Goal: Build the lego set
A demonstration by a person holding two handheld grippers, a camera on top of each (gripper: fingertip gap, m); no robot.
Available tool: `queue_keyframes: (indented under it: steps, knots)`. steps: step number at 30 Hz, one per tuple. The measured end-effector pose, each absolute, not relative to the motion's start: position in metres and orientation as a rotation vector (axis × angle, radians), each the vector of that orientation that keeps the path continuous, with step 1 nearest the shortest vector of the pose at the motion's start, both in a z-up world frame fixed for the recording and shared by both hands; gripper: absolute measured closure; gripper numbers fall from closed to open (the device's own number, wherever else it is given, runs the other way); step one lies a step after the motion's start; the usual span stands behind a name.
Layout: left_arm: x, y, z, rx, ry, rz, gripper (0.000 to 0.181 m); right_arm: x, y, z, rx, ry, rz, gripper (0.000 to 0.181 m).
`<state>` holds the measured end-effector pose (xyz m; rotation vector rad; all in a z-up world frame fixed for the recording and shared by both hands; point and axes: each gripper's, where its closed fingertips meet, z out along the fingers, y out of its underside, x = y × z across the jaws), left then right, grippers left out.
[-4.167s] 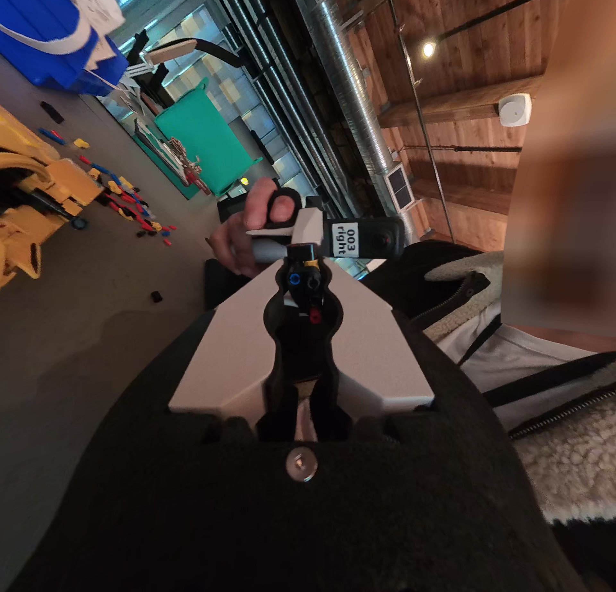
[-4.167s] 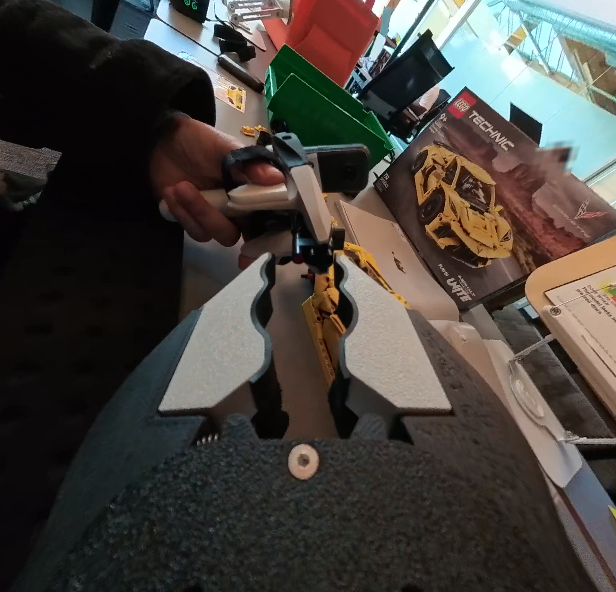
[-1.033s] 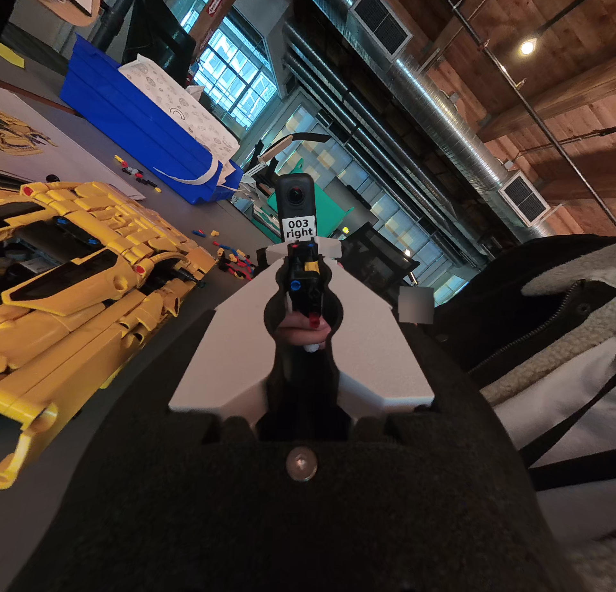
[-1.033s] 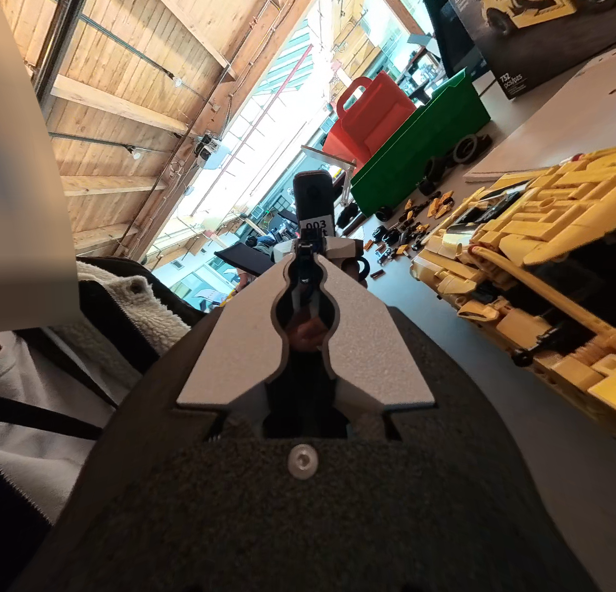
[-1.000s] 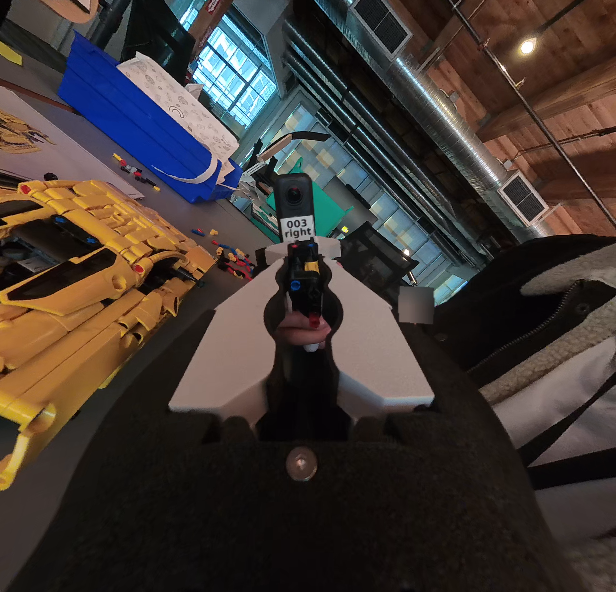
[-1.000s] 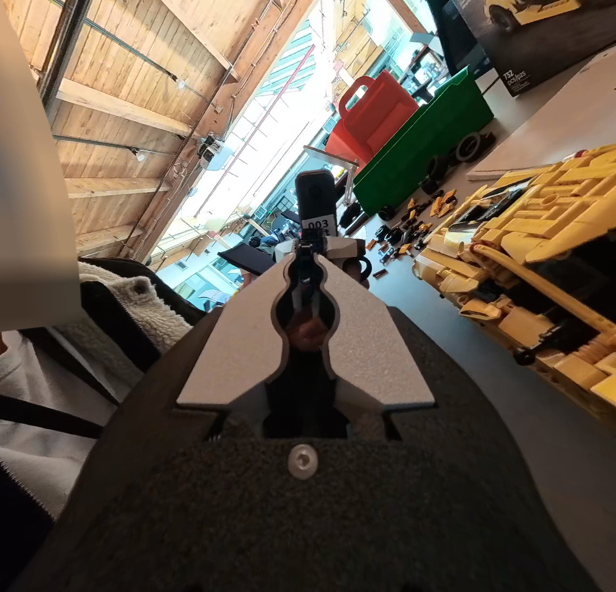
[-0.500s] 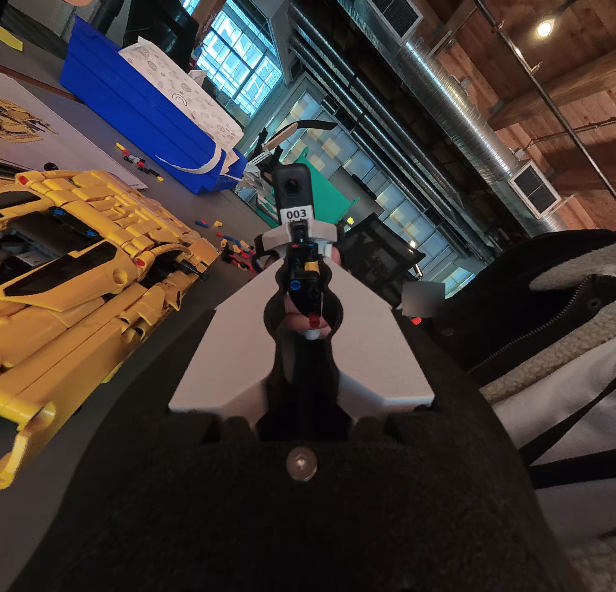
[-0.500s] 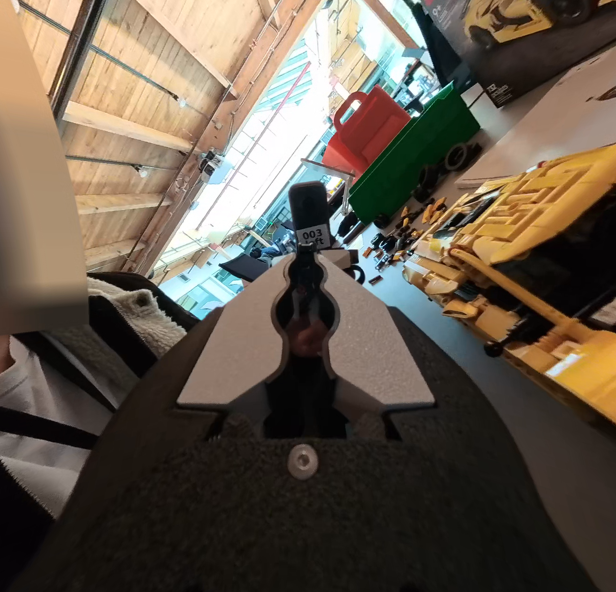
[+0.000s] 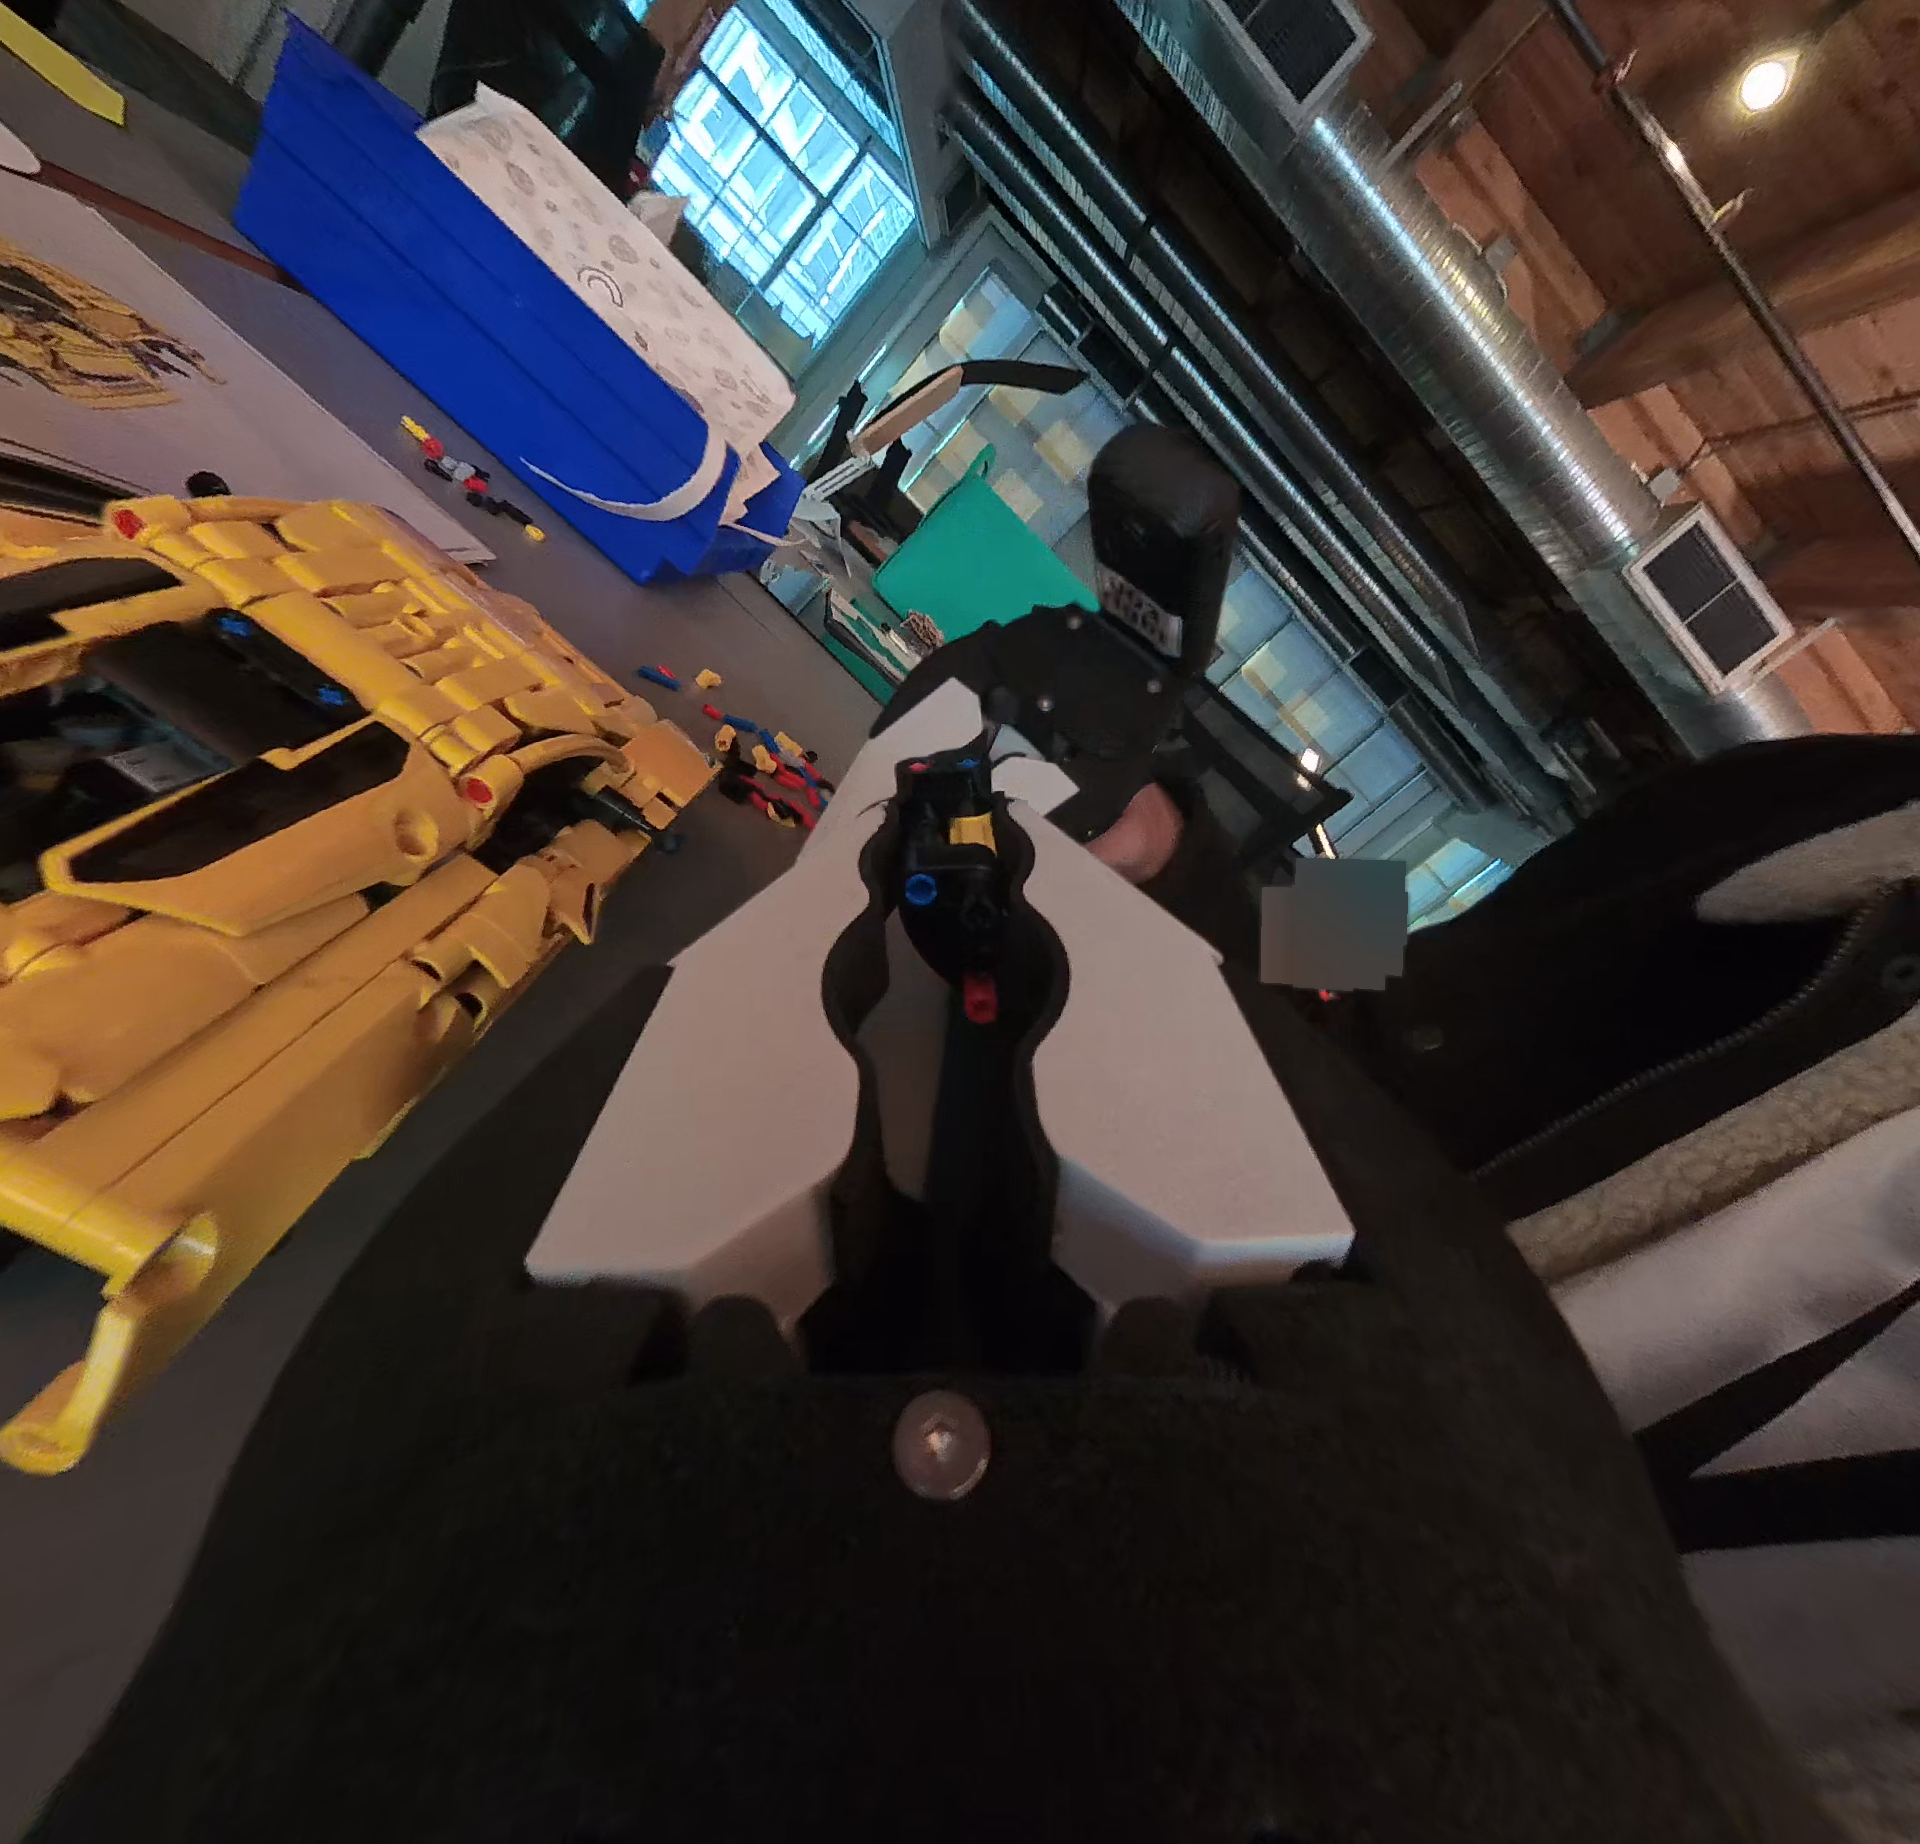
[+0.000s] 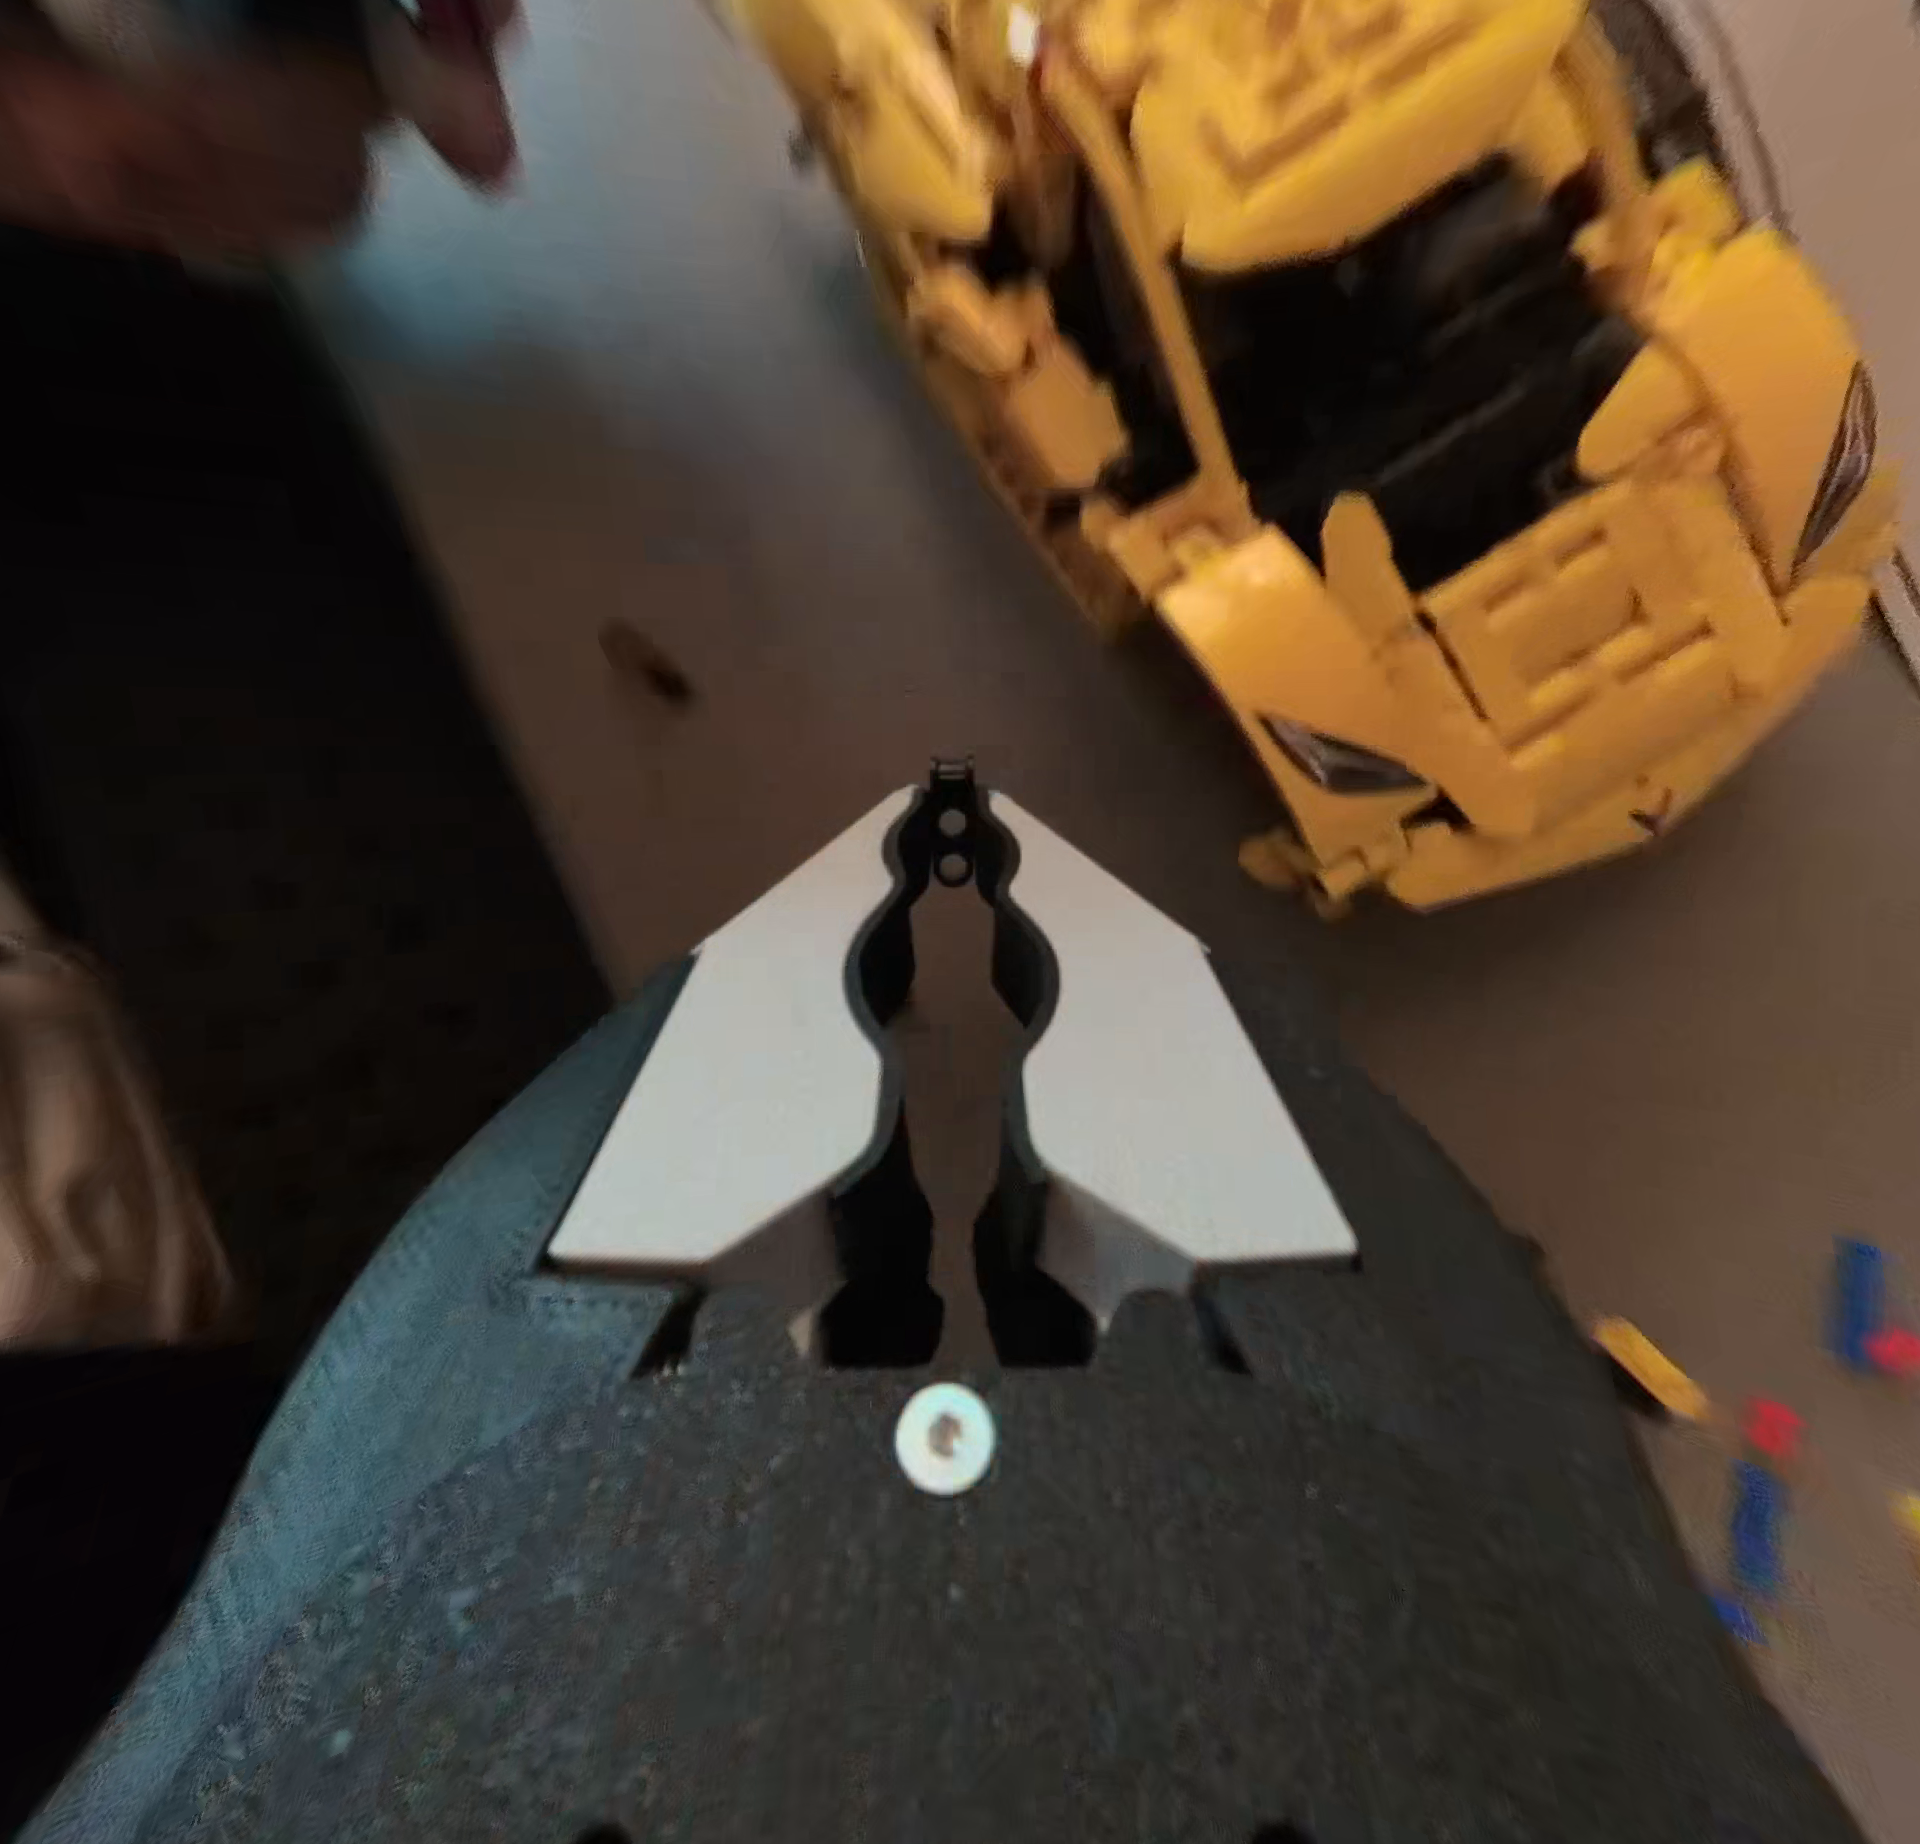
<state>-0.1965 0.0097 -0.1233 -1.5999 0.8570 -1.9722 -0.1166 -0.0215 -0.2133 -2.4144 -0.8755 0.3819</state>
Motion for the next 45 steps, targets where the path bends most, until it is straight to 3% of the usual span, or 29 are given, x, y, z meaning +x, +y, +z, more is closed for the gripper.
queue_keyframes:
  steps: [6,14,29,32,36,40,45]
  knots:
    - [-0.193,0.002,-0.127,-1.612,0.926,-1.933,0.165,-0.097,-0.047,-0.247,-2.553,-1.090,0.230,0.175]
    - [-0.192,-0.001,-0.128,-1.614,0.945,-1.935,0.165,-0.090,-0.042,-0.246,-2.542,-1.065,0.199,0.168]
    - [-0.191,-0.002,-0.129,-1.619,0.952,-1.941,0.165,-0.083,-0.039,-0.241,-2.521,-1.034,0.125,0.175]
    - [-0.191,-0.004,-0.128,-1.604,0.965,-1.939,0.165,-0.108,-0.023,-0.202,-2.321,-0.894,0.342,0.175]
    - [-0.191,-0.005,-0.128,-1.599,0.966,-1.964,0.166,-0.154,-0.003,-0.131,-1.905,-0.386,1.061,0.176]
    - [-0.193,-0.001,-0.126,-1.599,0.915,-2.004,0.166,-0.182,-0.001,-0.129,-1.721,-0.162,1.429,0.176]
    - [-0.195,0.005,-0.123,-1.595,0.853,-2.062,0.165,-0.193,0.001,-0.123,-1.665,-0.132,1.481,0.176]
